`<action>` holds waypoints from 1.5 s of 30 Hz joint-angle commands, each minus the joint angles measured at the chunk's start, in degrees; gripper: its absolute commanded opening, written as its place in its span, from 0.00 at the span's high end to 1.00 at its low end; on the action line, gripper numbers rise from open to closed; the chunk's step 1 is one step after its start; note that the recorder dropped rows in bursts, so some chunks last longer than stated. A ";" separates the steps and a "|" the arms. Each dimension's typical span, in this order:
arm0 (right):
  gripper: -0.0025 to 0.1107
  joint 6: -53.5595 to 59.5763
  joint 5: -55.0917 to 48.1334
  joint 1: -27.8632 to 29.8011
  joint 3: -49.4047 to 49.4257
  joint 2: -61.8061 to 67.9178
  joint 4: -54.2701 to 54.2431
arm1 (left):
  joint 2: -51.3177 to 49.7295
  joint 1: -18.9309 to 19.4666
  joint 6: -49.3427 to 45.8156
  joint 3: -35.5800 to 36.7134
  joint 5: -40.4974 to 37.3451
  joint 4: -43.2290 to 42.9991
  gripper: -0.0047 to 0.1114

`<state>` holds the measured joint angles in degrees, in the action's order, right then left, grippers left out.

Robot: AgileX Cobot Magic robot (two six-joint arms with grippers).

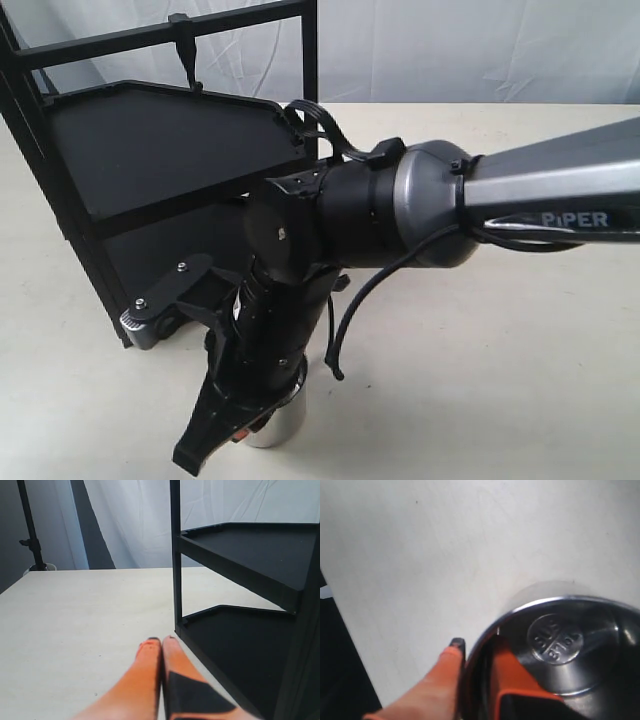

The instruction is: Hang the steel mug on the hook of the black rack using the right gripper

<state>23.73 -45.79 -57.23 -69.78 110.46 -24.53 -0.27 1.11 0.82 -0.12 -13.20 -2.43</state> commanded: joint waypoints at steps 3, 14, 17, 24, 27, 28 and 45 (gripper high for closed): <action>0.99 0.07 -2.36 -0.08 -0.27 -0.33 0.48 | 0.27 -0.07 0.14 0.12 -0.02 0.01 0.95; 0.99 8.77 -4.98 -0.08 -0.27 -10.79 -6.32 | 0.27 -0.07 0.14 0.12 -0.02 0.01 0.95; 0.99 14.28 -4.72 -0.08 -0.27 -14.93 -11.25 | 0.27 -0.07 0.14 0.12 -0.02 0.01 0.95; 0.99 25.34 -0.35 -0.08 0.06 -21.66 -23.17 | 0.27 -0.07 0.14 0.12 -0.02 0.01 0.95; 0.99 33.04 4.20 -0.08 3.47 -25.09 -31.82 | 0.27 -0.07 0.14 0.12 -0.02 0.01 0.95; 0.99 35.18 6.81 -0.08 5.42 -26.46 -34.63 | 0.27 -0.07 0.14 0.12 -0.02 0.01 0.95; 0.99 65.40 9.65 -0.08 23.21 -40.58 -71.54 | 0.27 -0.07 0.14 0.12 -0.02 0.01 0.95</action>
<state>83.55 -31.11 -57.23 -47.17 70.42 -93.39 -0.27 1.11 0.82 -0.12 -13.20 -2.43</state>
